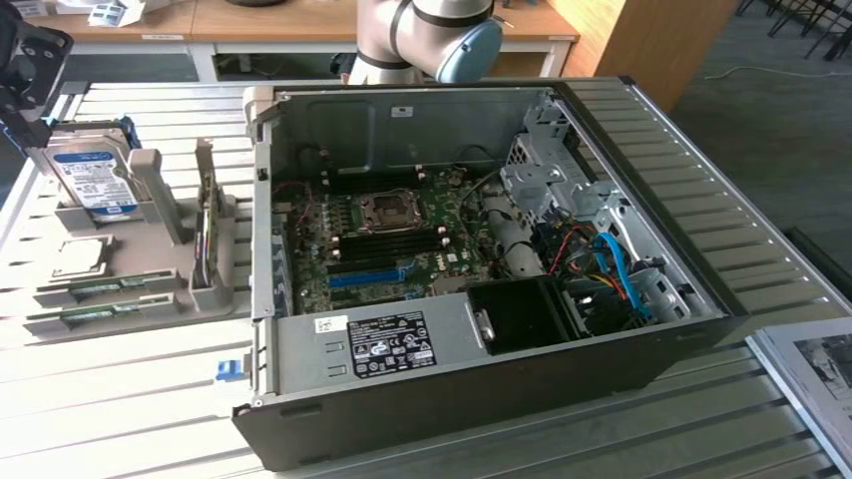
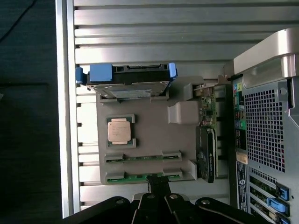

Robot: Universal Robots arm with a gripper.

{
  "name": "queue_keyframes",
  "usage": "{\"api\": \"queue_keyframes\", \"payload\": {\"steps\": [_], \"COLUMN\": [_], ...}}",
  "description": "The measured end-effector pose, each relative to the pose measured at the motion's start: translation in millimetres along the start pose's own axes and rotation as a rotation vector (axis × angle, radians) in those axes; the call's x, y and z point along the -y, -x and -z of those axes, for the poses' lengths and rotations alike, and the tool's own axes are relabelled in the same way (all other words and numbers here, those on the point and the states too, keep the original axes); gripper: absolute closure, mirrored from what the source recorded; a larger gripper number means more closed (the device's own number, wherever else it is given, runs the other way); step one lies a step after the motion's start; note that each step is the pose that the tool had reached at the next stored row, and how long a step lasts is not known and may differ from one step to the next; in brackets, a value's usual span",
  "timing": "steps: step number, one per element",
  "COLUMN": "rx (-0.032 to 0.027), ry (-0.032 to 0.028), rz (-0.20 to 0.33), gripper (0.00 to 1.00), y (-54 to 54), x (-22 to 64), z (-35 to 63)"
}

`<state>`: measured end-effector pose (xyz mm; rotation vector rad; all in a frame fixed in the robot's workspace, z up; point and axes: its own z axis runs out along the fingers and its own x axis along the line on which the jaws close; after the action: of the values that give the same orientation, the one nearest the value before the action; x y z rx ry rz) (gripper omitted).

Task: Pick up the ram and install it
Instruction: 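Pick up the ram and move it above insertion slot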

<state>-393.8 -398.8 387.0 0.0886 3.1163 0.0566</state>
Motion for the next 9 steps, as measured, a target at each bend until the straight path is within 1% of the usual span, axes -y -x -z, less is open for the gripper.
{"api": "queue_keyframes", "payload": {"steps": [9], "rx": [-0.0038], "ry": [0.0023], "rz": [0.103], "gripper": [0.90], "y": [0.0], "x": [0.0], "z": [0.0]}}
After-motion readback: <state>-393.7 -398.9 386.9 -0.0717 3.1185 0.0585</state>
